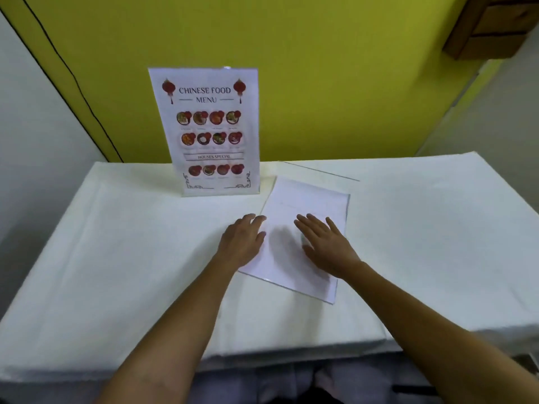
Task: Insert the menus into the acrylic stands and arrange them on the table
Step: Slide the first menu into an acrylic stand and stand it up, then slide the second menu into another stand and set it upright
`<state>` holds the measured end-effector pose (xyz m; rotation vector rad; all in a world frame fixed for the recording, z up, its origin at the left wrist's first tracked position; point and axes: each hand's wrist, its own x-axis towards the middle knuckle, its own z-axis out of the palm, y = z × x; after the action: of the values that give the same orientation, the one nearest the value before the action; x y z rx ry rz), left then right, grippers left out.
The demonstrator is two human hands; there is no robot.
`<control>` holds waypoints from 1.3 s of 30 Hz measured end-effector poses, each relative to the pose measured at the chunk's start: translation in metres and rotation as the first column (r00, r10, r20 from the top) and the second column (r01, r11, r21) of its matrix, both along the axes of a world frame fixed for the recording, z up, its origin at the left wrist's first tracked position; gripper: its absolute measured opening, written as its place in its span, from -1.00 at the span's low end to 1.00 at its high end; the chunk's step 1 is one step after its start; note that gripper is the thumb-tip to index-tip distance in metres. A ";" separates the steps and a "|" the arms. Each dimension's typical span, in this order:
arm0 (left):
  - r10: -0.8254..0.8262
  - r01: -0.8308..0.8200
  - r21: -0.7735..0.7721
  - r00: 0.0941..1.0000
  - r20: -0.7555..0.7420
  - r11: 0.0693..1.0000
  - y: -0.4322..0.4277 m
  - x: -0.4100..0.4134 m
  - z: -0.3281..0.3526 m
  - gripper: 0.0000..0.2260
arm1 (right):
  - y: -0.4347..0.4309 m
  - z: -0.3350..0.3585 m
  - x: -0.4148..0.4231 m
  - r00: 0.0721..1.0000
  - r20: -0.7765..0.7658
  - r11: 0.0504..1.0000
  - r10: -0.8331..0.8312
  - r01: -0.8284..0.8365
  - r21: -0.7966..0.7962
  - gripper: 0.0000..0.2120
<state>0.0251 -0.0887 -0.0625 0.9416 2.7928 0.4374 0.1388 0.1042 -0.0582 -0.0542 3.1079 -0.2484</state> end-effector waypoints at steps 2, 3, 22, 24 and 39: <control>0.014 -0.012 -0.063 0.999 0.036 0.998 0.004 0.012 -0.004 -0.59 | 0.005 -0.009 0.023 0.999 0.035 0.999 0.019 -0.021 0.043 -0.52; 0.023 -0.019 -0.095 0.999 0.038 0.995 0.008 0.017 -0.004 -0.57 | 0.008 -0.012 0.031 0.998 0.059 0.997 0.030 -0.034 0.067 -0.50; 0.369 -0.396 0.010 0.863 0.345 0.918 0.040 0.004 0.020 -0.43 | 0.010 -0.009 0.078 0.953 0.301 1.000 -0.023 0.018 0.017 -0.21; 0.355 -0.387 0.019 0.865 0.354 0.922 0.039 -0.002 0.026 -0.44 | 0.010 -0.007 0.079 0.964 0.267 0.999 -0.013 -0.001 0.050 -0.19; 0.186 -0.188 -0.039 0.883 0.432 0.981 0.061 -0.019 0.083 -0.73 | 0.049 0.013 0.094 0.896 -0.353 0.962 0.269 -0.231 0.147 -0.61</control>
<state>0.0066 -0.0275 0.0202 0.4931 2.4736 0.5973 0.2327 0.1529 -0.0455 -0.5616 3.4273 -0.0783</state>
